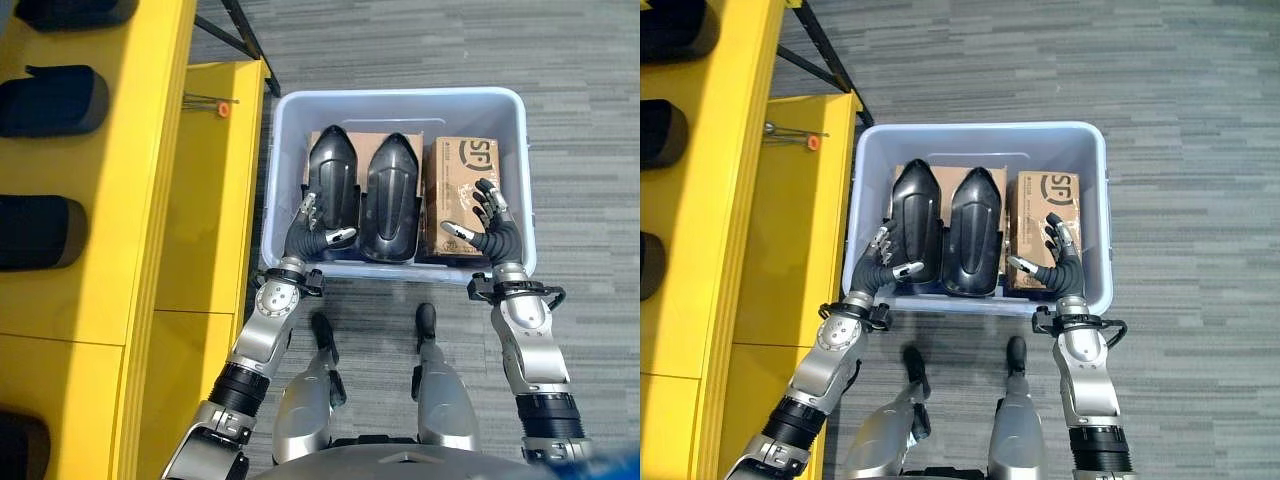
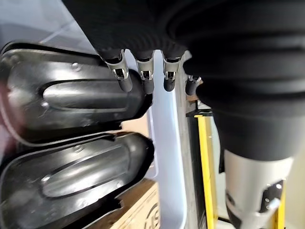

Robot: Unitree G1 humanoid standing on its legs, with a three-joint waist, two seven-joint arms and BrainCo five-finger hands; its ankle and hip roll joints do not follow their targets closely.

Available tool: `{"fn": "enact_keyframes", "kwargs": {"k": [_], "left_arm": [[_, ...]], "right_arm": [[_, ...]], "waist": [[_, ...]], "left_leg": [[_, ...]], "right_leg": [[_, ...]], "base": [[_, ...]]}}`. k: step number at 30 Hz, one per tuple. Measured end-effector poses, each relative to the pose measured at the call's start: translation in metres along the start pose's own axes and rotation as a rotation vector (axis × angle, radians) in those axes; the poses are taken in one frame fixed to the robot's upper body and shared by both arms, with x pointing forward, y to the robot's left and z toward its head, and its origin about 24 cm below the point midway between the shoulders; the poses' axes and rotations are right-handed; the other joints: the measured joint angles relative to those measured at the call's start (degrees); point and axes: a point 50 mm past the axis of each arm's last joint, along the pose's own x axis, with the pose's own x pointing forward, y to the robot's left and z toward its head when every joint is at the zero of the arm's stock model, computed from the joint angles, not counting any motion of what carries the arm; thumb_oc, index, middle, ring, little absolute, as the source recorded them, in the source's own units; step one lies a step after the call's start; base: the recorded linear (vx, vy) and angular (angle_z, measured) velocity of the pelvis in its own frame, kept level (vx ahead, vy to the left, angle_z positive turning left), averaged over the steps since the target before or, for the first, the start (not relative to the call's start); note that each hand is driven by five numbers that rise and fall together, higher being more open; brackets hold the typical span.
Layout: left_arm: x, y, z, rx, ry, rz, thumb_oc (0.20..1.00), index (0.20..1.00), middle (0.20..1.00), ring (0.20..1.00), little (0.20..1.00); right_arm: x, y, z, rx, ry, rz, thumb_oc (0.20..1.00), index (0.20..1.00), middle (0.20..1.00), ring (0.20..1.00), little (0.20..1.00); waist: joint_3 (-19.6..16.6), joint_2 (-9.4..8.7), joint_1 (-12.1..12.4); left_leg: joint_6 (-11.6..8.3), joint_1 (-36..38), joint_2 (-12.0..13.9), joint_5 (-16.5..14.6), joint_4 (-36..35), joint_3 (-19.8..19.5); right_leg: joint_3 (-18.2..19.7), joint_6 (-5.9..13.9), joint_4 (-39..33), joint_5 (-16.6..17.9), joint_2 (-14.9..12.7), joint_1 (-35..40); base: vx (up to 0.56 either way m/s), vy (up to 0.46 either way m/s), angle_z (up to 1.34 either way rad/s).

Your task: Move parts from the plastic box to the shelf.

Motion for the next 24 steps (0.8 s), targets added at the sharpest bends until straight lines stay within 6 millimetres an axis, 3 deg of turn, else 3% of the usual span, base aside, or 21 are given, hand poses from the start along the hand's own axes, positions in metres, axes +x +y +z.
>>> {"fn": "enact_keyframes", "kwargs": {"k": [6,12,17,20,24], "left_arm": [[-0.010,-0.002,-0.011,-0.030,0.040,0.028,1.000,1.000,1.000,1.000,1.000],[-0.010,-0.005,-0.012,-0.046,0.039,0.024,1.000,1.000,1.000,1.000,1.000],[-0.009,-0.006,-0.011,-0.046,0.035,0.022,1.000,1.000,1.000,1.000,1.000],[-0.008,-0.007,-0.010,-0.053,0.032,0.023,1.000,1.000,1.000,1.000,1.000],[-0.006,-0.013,-0.009,-0.078,0.029,0.018,1.000,1.000,1.000,1.000,1.000]], "right_arm": [[0.005,0.002,-0.009,0.000,0.037,-0.001,1.000,1.000,1.000,1.000,1.000],[0.017,0.019,-0.010,-0.030,0.041,0.085,1.000,1.000,1.000,1.000,1.000],[0.020,0.028,-0.025,-0.044,0.099,0.121,1.000,1.000,1.000,1.000,1.000],[0.027,0.029,-0.031,-0.059,0.128,0.118,1.000,1.000,1.000,1.000,1.000],[0.038,0.036,-0.028,-0.074,0.122,0.133,1.000,1.000,1.000,1.000,1.000]], "waist": [[0.5,0.10,0.0],[0.8,0.83,0.1],[1.0,1.17,0.9],[1.7,2.53,1.3],[1.7,2.57,1.5]], "left_leg": [[0.00,-0.5,-0.1,0.0,0.0,1.4],[0.11,-2.1,-0.3,0.1,0.0,1.3],[0.27,-2.2,-0.5,0.2,0.0,1.4],[0.28,-2.5,-0.5,0.2,0.0,1.4],[0.52,-3.9,-0.5,0.4,0.0,1.4]], "right_leg": [[2.1,-0.02,0.0,0.6,0.0,-1.8],[2.4,0.01,0.0,1.4,-0.1,-3.6],[2.5,0.14,0.0,1.6,-0.3,-3.8],[2.6,0.15,0.0,1.7,-0.4,-4.1],[2.6,0.08,0.0,1.9,-0.4,-5.5]], "base": [[-0.02,0.008,-0.16],[0.00,0.000,-0.01],[0.00,0.000,0.00],[0.00,0.000,0.00],[0.00,0.000,0.00]]}}
